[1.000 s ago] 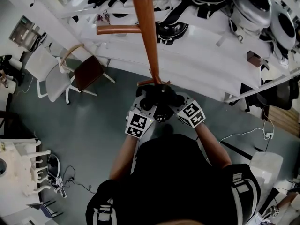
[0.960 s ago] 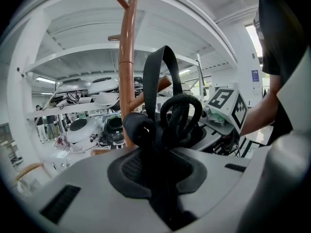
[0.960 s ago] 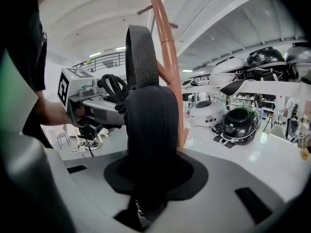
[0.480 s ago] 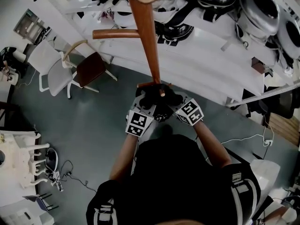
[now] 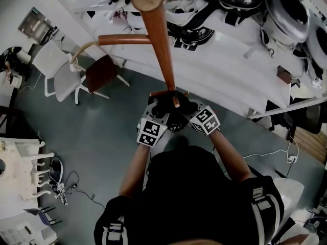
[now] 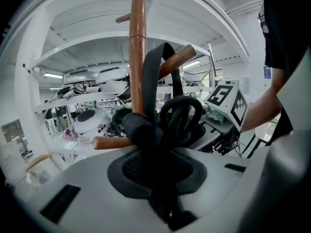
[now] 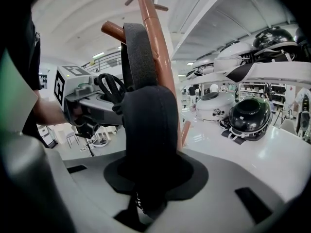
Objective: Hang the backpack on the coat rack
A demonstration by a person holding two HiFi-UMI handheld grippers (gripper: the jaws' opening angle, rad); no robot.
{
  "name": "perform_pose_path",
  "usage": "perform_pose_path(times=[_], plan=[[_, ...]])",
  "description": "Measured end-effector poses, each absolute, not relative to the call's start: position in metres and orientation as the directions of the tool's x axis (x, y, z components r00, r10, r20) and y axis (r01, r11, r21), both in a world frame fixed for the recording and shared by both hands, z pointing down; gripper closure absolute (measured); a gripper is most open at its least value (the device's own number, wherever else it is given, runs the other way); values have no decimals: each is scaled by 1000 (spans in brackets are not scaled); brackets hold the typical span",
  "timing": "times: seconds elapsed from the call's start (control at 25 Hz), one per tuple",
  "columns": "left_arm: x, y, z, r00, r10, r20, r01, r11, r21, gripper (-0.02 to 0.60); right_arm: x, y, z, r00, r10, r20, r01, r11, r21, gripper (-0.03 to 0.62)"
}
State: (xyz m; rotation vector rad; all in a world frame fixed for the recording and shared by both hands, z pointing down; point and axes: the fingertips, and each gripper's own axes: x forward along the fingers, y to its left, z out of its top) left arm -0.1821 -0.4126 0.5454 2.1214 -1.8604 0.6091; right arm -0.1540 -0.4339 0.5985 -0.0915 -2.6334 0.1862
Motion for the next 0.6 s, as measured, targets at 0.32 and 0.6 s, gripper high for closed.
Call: perform_pose_path(times=[0.32,0.6], plan=[[-188,-421,559,84,-867,490,-988,-136,-70,497,-159,-443,612,-865,119,487,38,984,-173,471],[-190,-425,568,87,-855,512,-989,-137,-60,497,-162,-446,621,-853,136,504,40,980,-197,471]])
